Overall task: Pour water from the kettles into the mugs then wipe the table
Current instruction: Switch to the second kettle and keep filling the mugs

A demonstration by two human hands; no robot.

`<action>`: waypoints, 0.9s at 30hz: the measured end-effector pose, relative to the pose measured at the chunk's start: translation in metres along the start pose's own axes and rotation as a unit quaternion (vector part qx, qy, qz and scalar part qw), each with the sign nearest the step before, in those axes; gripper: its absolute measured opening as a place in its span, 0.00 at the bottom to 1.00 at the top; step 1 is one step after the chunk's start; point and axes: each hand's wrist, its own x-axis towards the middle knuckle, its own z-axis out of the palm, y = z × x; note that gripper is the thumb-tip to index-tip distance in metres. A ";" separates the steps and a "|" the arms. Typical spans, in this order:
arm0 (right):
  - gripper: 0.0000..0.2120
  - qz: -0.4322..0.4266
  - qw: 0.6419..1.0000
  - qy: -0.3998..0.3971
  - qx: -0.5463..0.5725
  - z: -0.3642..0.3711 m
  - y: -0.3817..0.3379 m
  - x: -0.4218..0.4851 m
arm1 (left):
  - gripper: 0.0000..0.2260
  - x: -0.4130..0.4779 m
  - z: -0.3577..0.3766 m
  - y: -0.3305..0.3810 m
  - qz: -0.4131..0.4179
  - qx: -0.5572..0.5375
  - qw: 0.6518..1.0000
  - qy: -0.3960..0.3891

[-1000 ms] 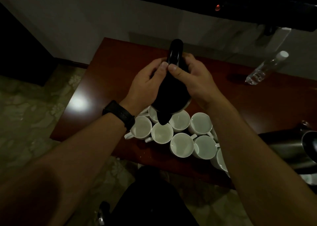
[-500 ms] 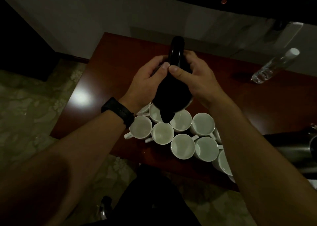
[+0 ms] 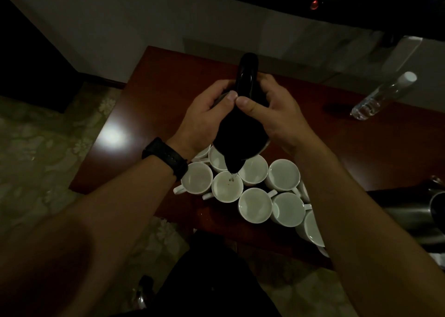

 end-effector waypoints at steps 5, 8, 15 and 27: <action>0.17 -0.005 1.000 -0.008 -0.010 0.003 -0.002 -0.003 | 0.10 -0.005 -0.003 0.000 -0.001 -0.013 1.000 -0.003; 0.18 -0.007 1.000 -0.011 -0.016 0.003 -0.003 -0.003 | 0.10 -0.006 -0.004 0.000 -0.001 -0.022 1.000 -0.006; 0.19 0.000 1.000 -0.004 -0.017 0.002 -0.003 -0.001 | 0.10 -0.002 -0.004 0.000 -0.004 -0.014 1.000 -0.010; 0.19 -0.001 1.000 0.000 -0.022 -0.002 -0.003 0.003 | 0.10 0.004 -0.003 0.001 0.003 -0.009 1.000 -0.019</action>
